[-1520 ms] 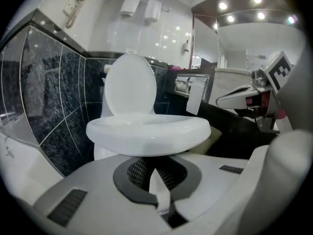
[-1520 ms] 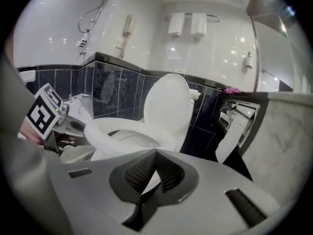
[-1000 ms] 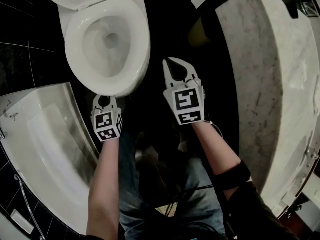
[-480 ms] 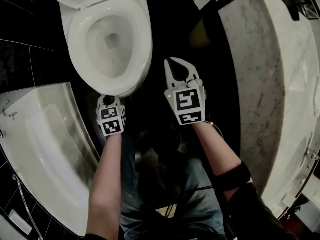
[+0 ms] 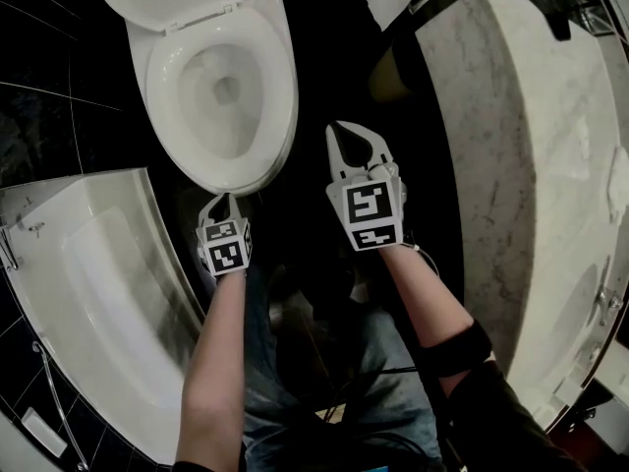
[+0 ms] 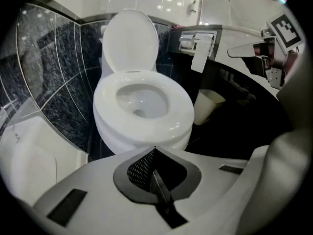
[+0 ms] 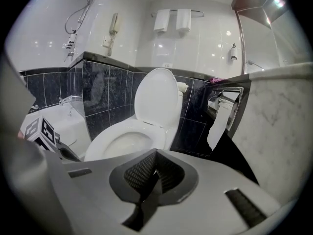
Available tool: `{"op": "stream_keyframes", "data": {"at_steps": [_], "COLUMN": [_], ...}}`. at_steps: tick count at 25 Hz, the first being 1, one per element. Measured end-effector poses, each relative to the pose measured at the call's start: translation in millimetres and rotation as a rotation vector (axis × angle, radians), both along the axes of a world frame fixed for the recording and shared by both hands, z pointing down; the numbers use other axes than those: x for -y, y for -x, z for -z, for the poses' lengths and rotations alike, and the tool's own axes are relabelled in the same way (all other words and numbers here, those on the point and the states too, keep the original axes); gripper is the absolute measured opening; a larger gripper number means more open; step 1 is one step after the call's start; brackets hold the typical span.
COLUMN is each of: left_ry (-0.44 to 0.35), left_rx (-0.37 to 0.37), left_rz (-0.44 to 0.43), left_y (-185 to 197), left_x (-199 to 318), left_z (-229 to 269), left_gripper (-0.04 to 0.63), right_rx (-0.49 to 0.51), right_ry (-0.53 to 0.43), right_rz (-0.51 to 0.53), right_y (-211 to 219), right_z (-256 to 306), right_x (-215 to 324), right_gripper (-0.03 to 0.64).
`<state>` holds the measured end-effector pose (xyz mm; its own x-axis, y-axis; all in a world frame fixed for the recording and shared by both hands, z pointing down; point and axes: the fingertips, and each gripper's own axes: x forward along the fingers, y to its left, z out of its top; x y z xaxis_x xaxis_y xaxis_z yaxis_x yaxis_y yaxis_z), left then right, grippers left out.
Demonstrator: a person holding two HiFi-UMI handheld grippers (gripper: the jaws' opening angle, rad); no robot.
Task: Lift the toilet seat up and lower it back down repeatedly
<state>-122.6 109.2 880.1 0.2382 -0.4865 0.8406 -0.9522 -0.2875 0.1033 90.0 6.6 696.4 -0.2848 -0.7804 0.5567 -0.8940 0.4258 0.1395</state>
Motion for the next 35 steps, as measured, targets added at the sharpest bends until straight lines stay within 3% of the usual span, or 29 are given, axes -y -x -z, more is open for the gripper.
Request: {"op": "stream_keyframes", "data": {"at_steps": [7,19,24,29,35], "left_ry": [-0.077,-0.385,-0.499,-0.582,-0.629], "left_rx": [-0.01,-0.074,-0.099,-0.112,-0.131], "left_rz": [0.007,0.04,0.043,0.05,0.074], "left_y": [-14,-26,-28,-27,-17], "left_x": [-6,-9,-24,-31,-35], "left_z": [100,435,547,620,658], "left_gripper": [-0.015,-0.015,-0.015,-0.015,-0.015], "right_rx": [0.025,0.272,0.381,0.377,0.378], "right_ry": [0.014,0.054,0.033,-0.005,-0.018], "right_rz": [-0.009,0.043,0.074,0.11,0.12], "right_y": [-12,3,-2,-6,-6], "right_z": [66,267,349,401,428], "right_x": [-17,-68,-87,-94,-97], "right_gripper": [0.017,0.017,0.017,0.015,0.014]}}
